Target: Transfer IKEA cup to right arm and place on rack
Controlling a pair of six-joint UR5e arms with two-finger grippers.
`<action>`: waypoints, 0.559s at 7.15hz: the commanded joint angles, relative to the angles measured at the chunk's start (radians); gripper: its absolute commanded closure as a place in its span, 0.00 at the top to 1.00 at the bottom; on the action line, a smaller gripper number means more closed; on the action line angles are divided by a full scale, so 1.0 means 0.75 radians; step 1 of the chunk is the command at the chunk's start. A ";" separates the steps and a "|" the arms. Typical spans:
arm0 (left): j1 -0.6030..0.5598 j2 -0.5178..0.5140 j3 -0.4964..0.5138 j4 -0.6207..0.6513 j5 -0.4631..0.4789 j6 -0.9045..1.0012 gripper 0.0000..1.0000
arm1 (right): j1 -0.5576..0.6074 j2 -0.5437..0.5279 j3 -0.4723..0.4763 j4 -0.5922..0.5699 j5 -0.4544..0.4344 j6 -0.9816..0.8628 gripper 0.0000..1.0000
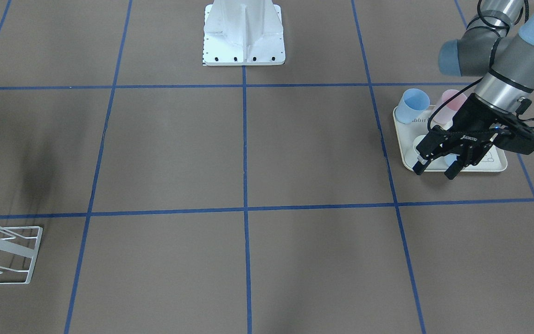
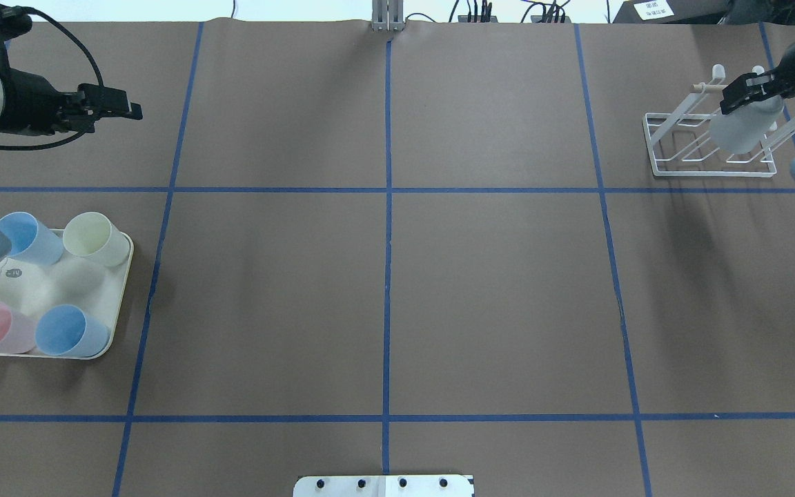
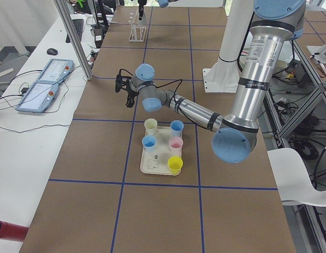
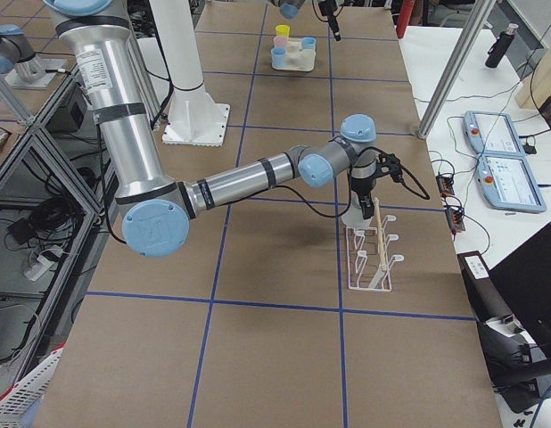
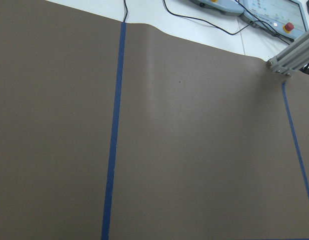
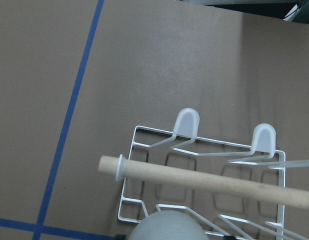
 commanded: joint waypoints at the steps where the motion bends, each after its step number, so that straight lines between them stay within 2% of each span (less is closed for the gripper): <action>1: -0.026 0.054 -0.003 0.030 0.005 0.049 1.00 | -0.001 0.005 -0.073 0.029 0.001 0.002 0.88; 4: -0.132 0.097 -0.015 0.191 0.007 0.299 1.00 | -0.001 0.009 -0.078 0.029 0.009 0.008 0.95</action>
